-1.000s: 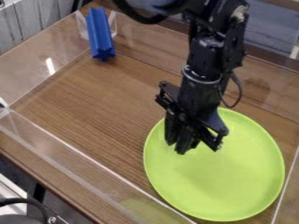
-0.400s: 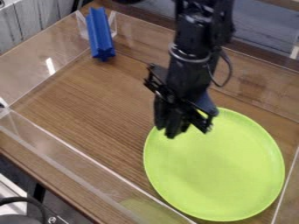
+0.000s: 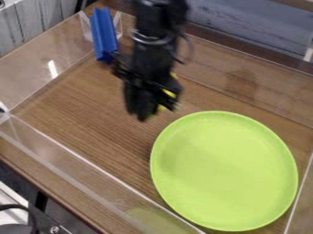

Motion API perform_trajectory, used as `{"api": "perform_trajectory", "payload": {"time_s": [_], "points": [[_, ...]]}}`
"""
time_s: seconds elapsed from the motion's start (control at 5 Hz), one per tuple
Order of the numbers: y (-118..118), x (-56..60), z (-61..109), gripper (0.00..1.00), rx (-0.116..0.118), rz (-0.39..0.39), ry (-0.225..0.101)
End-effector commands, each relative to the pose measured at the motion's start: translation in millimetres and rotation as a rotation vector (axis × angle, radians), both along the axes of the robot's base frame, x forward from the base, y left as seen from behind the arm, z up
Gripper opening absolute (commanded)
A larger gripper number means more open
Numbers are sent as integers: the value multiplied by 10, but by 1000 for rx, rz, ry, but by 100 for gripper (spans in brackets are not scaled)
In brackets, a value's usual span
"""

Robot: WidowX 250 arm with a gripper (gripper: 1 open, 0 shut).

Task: Remove the banana from inside the green plate and put it on the table

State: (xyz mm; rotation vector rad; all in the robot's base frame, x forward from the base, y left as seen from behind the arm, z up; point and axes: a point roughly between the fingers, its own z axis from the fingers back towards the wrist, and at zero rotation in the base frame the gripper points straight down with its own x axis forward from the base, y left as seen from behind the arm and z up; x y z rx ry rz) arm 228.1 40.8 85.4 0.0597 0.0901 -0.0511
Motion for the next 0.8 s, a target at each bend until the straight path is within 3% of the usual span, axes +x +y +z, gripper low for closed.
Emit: {"api": "perform_trajectory", "payload": {"time_s": [0.0, 0.2, 0.6], "points": [[248, 86, -17, 0, 10, 40, -40], [307, 127, -112, 0, 13, 68, -38], [472, 52, -254, 0, 15, 126, -31]]}}
